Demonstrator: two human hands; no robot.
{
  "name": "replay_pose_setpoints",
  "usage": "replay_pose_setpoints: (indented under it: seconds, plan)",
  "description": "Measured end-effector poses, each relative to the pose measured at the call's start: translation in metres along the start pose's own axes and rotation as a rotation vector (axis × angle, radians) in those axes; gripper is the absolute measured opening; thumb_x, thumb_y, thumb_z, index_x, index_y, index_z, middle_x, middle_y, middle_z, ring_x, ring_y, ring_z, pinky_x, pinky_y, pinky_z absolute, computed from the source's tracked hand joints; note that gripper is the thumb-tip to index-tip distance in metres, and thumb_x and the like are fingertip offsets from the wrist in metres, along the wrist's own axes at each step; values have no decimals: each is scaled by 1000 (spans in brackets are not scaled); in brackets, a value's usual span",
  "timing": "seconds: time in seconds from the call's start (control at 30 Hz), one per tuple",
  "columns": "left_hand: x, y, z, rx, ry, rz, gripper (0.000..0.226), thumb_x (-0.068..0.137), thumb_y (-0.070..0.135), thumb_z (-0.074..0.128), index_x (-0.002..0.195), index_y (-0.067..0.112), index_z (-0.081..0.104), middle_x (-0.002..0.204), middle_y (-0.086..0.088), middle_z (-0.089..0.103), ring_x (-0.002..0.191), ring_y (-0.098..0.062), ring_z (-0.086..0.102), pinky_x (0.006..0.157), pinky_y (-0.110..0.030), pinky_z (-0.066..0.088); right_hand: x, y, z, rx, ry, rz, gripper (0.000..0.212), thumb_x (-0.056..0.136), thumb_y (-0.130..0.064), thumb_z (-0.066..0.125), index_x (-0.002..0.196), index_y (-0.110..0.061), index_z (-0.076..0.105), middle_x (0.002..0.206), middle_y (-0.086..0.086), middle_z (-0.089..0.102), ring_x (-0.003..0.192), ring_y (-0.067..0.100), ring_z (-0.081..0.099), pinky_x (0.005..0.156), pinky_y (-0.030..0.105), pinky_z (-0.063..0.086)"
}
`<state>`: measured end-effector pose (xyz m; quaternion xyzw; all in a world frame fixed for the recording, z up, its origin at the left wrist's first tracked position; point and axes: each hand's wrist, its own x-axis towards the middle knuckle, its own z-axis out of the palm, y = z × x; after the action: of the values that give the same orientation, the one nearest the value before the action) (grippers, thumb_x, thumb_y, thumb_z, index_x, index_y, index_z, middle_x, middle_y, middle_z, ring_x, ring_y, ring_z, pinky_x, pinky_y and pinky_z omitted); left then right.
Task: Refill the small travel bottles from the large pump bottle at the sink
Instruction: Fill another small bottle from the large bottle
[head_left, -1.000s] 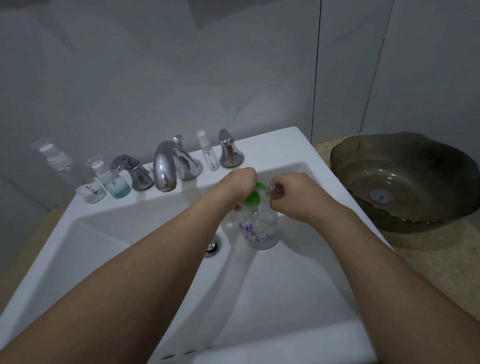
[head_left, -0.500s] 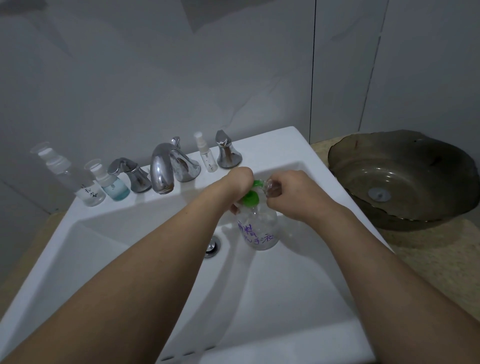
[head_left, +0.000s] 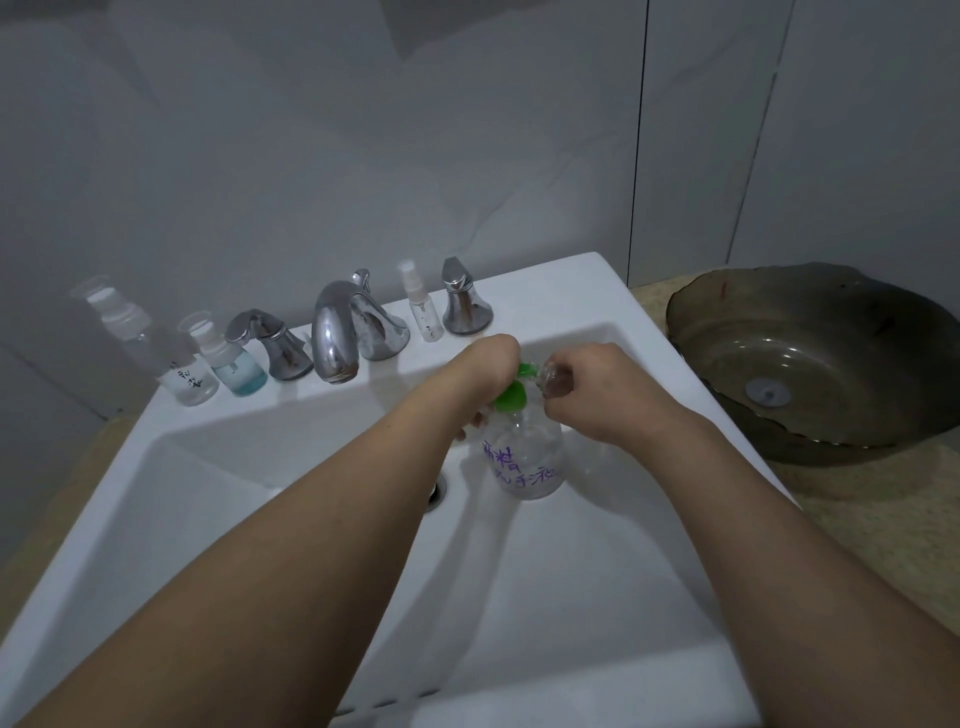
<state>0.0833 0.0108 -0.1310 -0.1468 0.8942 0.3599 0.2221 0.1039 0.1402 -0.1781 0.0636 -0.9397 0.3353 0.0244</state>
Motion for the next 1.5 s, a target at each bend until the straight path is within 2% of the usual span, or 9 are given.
replay_pose_setpoints:
  seconds: [0.1,0.3,0.5,0.6,0.7,0.97,1.13,1.3,1.5]
  plan:
    - [1,2,-10,-74,-101,-85,38,87,34,35,96,7,59,104,-15,63,89,-38,61,81,-48,51,-1,-2,-3,25,32,-11,8,75,-13,64,83,-14,68,85,1,67,82,20,62,70,28,49]
    - [3,5,-11,-44,-125,-112,41,87,34,33,102,5,59,104,-15,63,91,-41,62,85,-52,51,-2,-5,-4,38,48,-24,9,76,-13,63,84,-12,67,84,1,66,82,20,61,71,29,50]
    - [-2,2,-3,-20,-13,-82,42,88,21,30,108,-1,59,107,-21,65,91,-41,65,85,-52,54,-2,-3,-2,-1,33,-21,8,76,-13,63,83,-10,66,83,3,64,79,24,60,67,31,50]
    - [-6,4,2,-25,33,-74,31,92,8,33,99,-8,59,112,-29,62,97,-45,64,87,-55,53,-2,-2,-2,-16,-12,-6,2,77,-13,63,78,-14,64,80,3,61,78,24,59,64,28,45]
    - [-8,5,5,-43,48,-68,28,93,0,33,97,-10,58,112,-34,60,100,-50,62,87,-58,52,-1,0,-1,-17,-24,13,9,76,-12,62,71,-20,59,77,1,60,77,24,59,62,26,41]
    - [-4,1,3,-108,20,-78,31,90,12,33,95,-4,58,109,-29,63,95,-45,64,86,-55,54,-1,-2,-2,-15,-16,-11,4,75,-12,63,76,-15,65,80,2,64,78,23,61,65,28,48]
    - [2,2,-8,-112,-83,-98,43,86,29,32,102,2,61,103,-19,65,92,-41,62,87,-50,52,-1,-3,-3,27,37,-23,5,74,-12,62,73,-18,61,75,-2,62,76,20,59,62,25,40]
    - [2,3,-11,-67,-119,-95,48,87,31,30,111,3,60,108,-17,65,96,-40,62,84,-50,52,-2,-5,-4,33,41,-41,4,74,-13,63,75,-16,64,76,-1,64,76,19,60,64,26,45]
    - [-6,5,-4,-2,-13,-54,41,89,21,29,109,0,58,109,-20,64,95,-39,62,88,-53,52,-1,-2,-3,20,30,-22,5,74,-13,63,72,-18,62,74,-3,61,74,20,58,61,25,41]
